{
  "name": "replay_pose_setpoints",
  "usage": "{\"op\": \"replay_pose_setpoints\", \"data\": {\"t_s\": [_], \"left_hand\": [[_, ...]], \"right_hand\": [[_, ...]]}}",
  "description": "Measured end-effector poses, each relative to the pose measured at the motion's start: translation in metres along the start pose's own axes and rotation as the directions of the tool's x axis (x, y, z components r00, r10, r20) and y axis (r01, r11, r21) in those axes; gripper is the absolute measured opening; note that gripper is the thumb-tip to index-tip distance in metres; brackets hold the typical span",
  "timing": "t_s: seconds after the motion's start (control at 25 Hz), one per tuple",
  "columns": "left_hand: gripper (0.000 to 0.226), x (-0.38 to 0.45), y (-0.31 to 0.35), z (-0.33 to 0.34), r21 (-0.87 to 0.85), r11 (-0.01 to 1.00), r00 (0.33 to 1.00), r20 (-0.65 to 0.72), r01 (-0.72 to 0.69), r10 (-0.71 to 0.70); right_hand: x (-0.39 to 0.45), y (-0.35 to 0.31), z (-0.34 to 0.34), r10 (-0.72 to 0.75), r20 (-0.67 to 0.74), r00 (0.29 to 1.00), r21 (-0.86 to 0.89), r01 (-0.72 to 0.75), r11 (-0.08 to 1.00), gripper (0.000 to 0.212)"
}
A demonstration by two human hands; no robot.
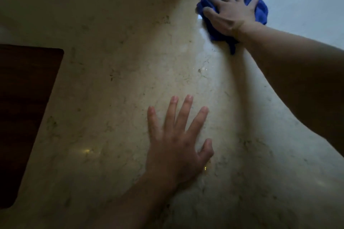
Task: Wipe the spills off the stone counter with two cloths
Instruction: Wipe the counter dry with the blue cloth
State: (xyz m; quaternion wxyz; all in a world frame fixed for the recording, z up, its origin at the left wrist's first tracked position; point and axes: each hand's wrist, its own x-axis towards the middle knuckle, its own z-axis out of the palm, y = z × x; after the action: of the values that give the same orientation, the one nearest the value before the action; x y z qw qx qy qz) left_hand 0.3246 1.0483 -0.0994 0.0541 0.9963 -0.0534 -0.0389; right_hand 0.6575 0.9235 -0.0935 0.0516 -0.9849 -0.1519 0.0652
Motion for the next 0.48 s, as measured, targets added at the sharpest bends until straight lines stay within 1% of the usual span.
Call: {"op": "replay_pose_setpoints", "data": {"t_s": [0.12, 0.2, 0.32, 0.44, 0.48], "left_hand": [[0.066, -0.001, -0.001, -0.004, -0.043, 0.999, 1.000, -0.011, 0.007, -0.007], [0.057, -0.004, 0.000, -0.007, -0.138, 0.990, 0.998, -0.060, -0.006, -0.003], [0.050, -0.006, -0.006, -0.011, -0.378, 0.925, 0.981, -0.192, -0.035, -0.042], [0.050, -0.009, -0.018, -0.008, -0.529, 0.834, 0.926, -0.373, -0.156, -0.062], [0.050, -0.010, -0.022, -0.009, -0.567, 0.801, 0.916, -0.397, -0.191, -0.063]], "right_hand": [[-0.040, -0.018, 0.007, -0.112, 0.030, 0.993, -0.053, 0.114, 0.992, 0.057], [-0.077, -0.028, 0.011, -0.164, 0.045, 0.985, -0.059, 0.167, 0.984, 0.056], [-0.142, -0.044, 0.018, -0.178, 0.045, 0.983, -0.037, 0.179, 0.983, 0.055], [-0.230, -0.066, 0.031, -0.175, 0.035, 0.984, -0.046, 0.176, 0.983, 0.055], [-0.266, -0.075, 0.036, -0.171, 0.017, 0.985, -0.040, 0.171, 0.984, 0.055]]}}
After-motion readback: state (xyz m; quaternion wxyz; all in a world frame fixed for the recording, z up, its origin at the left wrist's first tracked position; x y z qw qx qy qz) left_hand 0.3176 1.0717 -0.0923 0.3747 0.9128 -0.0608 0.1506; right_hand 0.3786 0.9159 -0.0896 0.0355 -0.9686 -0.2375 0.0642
